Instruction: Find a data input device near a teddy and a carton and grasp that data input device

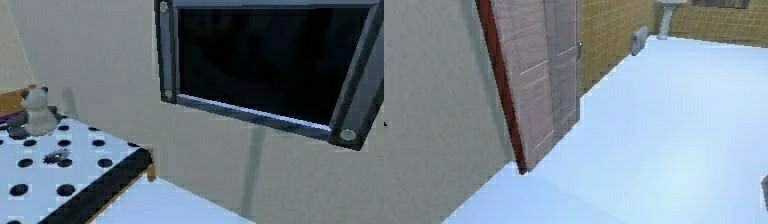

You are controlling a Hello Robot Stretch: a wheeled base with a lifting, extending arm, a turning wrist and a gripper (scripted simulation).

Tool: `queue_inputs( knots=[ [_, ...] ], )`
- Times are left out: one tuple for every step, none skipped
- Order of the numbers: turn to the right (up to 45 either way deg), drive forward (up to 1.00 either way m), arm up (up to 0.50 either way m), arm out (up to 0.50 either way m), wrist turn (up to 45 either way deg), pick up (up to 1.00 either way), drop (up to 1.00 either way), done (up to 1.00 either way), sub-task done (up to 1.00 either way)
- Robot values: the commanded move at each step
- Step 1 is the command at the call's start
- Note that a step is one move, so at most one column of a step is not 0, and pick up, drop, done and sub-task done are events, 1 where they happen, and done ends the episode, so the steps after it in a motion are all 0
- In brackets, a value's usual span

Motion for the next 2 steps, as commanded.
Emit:
queue_inputs(
  knots=[
    [-45.0,0.0,0.0,0.0,0.0,0.0,0.0,0.0,0.0],
    [-15.0,0.0,0.0,0.0,0.0,0.0,0.0,0.0,0.0]
  ],
)
